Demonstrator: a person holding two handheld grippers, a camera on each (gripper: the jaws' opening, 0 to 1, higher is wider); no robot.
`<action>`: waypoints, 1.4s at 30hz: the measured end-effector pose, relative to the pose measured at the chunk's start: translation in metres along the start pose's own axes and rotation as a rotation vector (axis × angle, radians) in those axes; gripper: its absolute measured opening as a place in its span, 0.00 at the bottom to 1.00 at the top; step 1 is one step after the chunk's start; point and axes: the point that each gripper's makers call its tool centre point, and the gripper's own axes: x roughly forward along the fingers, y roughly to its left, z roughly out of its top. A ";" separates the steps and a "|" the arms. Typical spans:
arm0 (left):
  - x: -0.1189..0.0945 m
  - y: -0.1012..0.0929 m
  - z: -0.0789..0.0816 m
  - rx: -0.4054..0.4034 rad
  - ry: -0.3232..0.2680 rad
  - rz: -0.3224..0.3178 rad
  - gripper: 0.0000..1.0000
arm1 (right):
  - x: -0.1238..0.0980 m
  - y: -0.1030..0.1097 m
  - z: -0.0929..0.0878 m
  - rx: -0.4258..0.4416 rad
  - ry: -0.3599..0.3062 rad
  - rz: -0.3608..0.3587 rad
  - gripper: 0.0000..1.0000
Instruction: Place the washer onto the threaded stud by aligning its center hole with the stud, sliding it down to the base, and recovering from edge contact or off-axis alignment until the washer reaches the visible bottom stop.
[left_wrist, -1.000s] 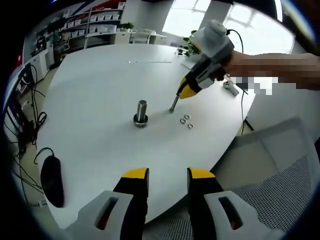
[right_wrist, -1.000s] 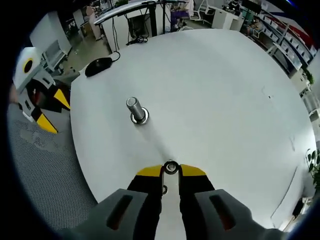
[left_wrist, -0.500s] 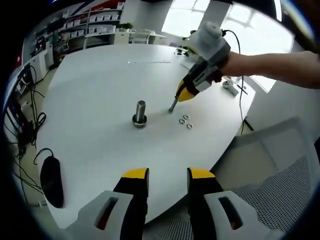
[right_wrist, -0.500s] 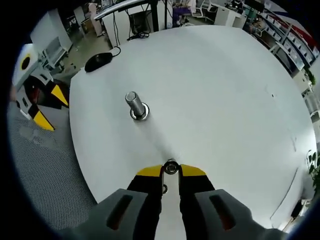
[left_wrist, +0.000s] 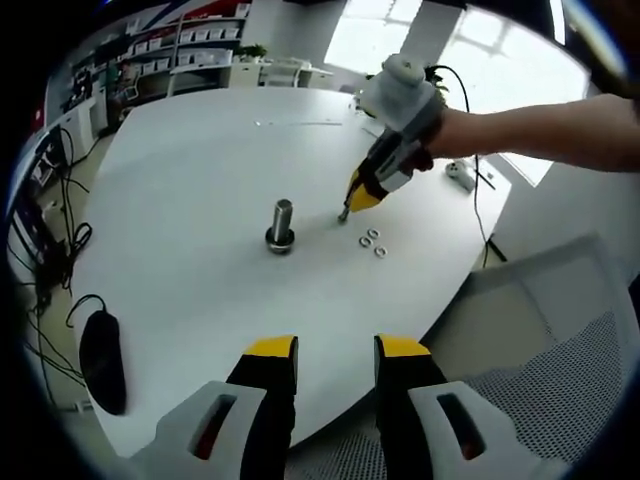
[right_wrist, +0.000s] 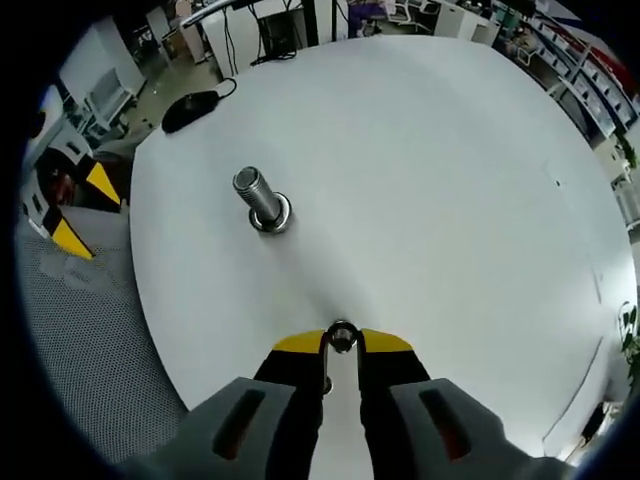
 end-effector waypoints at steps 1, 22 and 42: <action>0.000 0.000 0.000 0.001 0.001 0.000 0.29 | 0.002 0.000 -0.002 0.001 0.007 0.002 0.14; 0.002 0.001 -0.002 0.001 0.011 0.005 0.29 | 0.013 -0.002 -0.011 -0.039 0.047 -0.013 0.15; 0.000 0.006 -0.001 -0.017 0.001 0.018 0.28 | 0.003 -0.003 -0.041 0.020 0.018 -0.012 0.21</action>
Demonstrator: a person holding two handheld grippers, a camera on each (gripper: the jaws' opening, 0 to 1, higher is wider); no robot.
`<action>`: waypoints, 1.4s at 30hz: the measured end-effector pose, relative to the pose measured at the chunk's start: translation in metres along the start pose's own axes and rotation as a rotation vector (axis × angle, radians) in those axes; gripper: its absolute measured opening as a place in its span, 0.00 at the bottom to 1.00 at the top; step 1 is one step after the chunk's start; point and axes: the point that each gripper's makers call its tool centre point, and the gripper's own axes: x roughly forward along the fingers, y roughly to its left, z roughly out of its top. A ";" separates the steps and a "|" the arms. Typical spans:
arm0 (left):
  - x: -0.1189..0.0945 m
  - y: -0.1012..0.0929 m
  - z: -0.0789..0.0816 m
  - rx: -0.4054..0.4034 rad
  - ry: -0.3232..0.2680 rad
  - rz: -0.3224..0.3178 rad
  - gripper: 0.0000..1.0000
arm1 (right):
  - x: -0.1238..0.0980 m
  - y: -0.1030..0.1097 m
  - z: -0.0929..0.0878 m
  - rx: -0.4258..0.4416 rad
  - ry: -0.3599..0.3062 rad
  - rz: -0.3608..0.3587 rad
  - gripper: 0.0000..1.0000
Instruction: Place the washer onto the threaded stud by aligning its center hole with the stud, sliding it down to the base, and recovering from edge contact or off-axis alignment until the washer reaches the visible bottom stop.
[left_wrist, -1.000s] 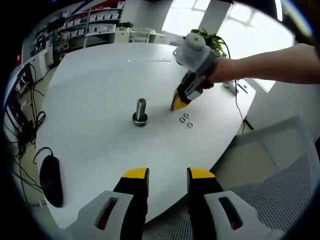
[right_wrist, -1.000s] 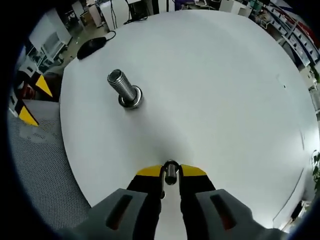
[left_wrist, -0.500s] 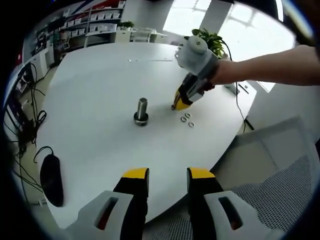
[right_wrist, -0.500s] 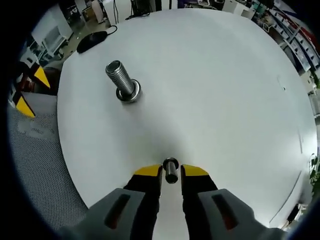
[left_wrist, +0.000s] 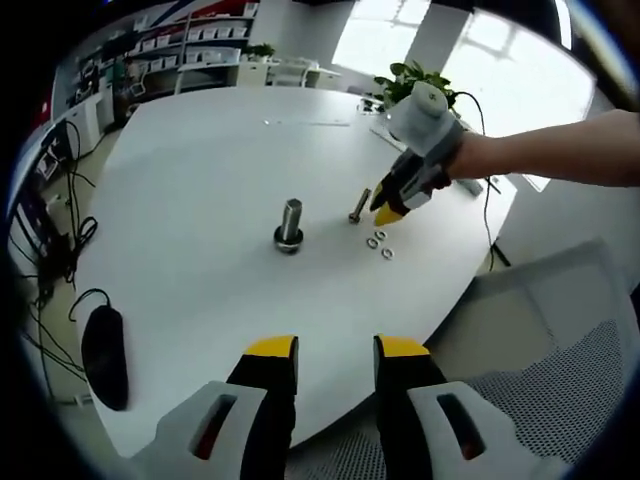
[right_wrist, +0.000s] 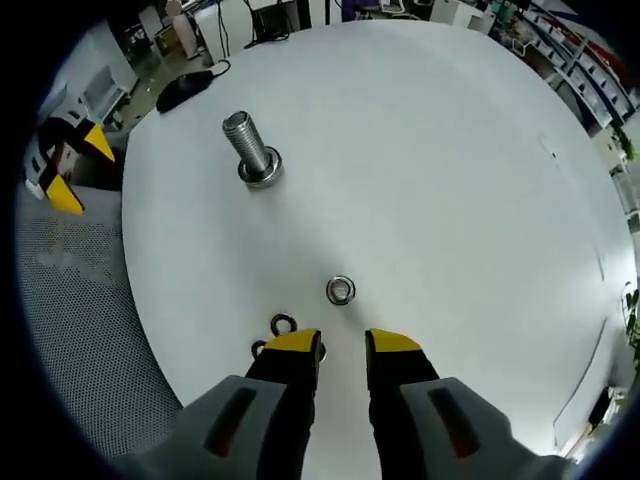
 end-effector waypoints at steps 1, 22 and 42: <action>0.000 -0.001 -0.001 0.001 0.003 -0.001 0.28 | 0.000 0.001 -0.001 0.001 0.000 0.001 0.21; 0.000 -0.003 -0.003 0.018 0.022 0.003 0.28 | 0.003 0.017 -0.012 -0.019 -0.016 0.013 0.22; 0.000 -0.002 -0.003 0.016 0.021 0.003 0.28 | 0.016 0.012 -0.009 -0.202 -0.013 0.037 0.17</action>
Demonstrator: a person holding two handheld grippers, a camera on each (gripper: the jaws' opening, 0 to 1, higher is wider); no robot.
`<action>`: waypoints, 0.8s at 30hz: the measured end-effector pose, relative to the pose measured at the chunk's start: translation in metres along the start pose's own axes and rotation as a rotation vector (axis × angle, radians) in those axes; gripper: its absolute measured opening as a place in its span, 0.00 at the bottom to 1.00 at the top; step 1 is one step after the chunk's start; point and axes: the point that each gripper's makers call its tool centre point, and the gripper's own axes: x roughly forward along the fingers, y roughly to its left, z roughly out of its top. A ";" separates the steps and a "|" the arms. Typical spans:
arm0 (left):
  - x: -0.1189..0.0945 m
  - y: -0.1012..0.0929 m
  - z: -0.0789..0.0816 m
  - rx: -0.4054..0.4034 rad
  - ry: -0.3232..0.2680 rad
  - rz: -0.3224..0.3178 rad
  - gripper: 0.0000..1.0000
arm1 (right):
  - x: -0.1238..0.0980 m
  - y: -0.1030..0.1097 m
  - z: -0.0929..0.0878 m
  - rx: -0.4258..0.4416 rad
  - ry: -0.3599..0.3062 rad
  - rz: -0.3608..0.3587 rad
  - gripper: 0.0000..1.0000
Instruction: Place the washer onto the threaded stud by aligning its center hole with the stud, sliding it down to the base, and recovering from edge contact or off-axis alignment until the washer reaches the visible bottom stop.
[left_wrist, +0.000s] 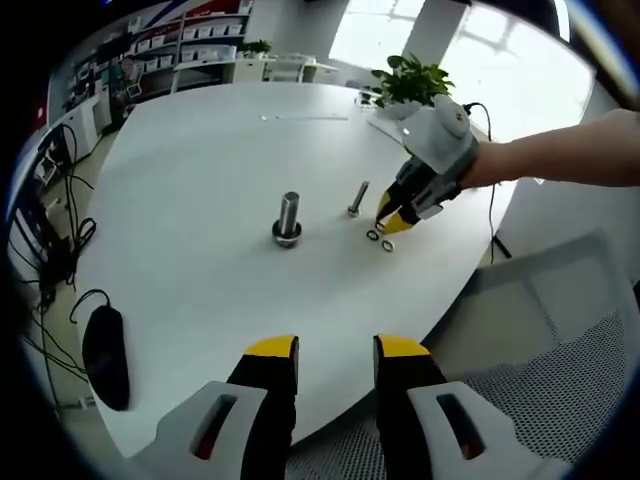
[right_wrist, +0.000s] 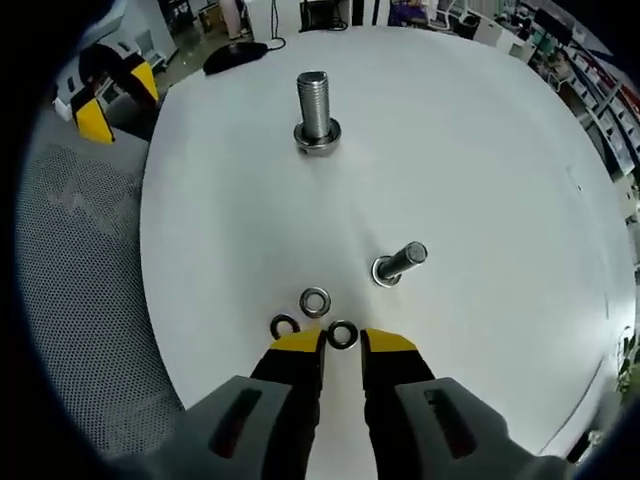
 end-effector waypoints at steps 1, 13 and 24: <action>0.000 0.000 0.000 -0.001 0.000 0.000 0.28 | 0.001 -0.001 0.000 -0.011 0.003 0.003 0.17; 0.000 0.000 0.000 0.001 0.000 -0.002 0.28 | 0.002 0.002 -0.001 0.004 0.107 -0.020 0.16; 0.001 0.001 0.000 0.000 -0.004 -0.006 0.28 | -0.006 0.010 -0.001 -0.068 0.166 -0.066 0.15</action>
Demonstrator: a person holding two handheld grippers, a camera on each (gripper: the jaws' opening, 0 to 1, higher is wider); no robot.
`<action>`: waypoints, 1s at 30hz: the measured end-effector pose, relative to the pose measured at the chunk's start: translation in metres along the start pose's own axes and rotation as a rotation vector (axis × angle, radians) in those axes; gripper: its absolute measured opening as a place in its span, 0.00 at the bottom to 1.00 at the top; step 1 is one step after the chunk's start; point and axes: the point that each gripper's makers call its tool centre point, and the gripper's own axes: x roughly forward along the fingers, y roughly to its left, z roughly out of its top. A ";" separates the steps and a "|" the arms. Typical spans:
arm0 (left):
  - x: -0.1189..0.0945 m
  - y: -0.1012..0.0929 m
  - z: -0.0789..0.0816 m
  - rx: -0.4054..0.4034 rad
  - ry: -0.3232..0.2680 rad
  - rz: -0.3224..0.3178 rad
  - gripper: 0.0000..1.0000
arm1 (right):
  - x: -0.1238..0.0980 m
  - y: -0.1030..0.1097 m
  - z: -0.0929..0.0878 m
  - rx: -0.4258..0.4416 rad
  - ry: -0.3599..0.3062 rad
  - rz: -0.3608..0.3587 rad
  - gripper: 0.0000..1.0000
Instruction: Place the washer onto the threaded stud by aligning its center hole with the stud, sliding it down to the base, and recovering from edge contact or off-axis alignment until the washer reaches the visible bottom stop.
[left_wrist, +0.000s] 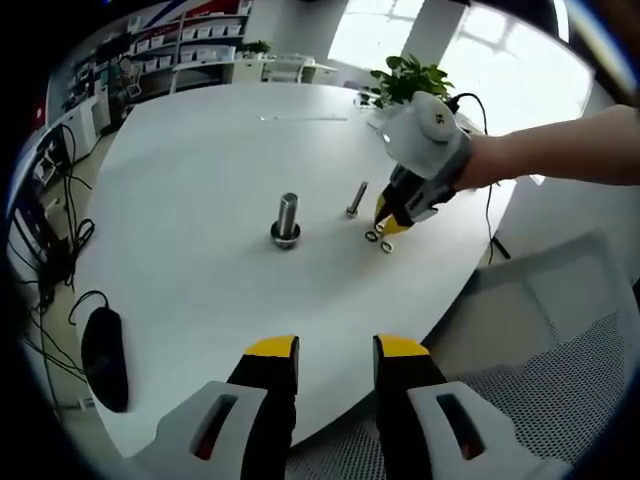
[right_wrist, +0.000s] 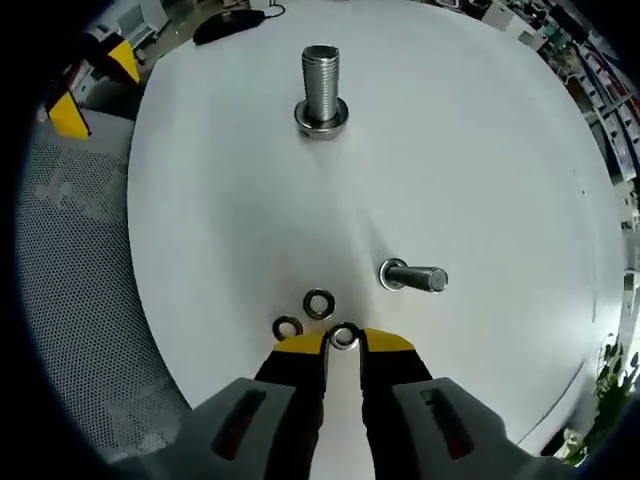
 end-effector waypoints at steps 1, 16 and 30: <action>0.000 0.000 0.000 -0.001 -0.001 0.000 0.28 | -0.001 0.000 0.000 0.011 0.006 -0.005 0.15; 0.000 0.001 0.000 0.001 0.000 0.000 0.28 | -0.005 0.004 -0.002 0.189 -0.124 0.026 0.14; 0.000 -0.001 0.002 -0.001 -0.004 -0.001 0.28 | -0.019 -0.012 0.004 0.301 -0.214 0.031 0.14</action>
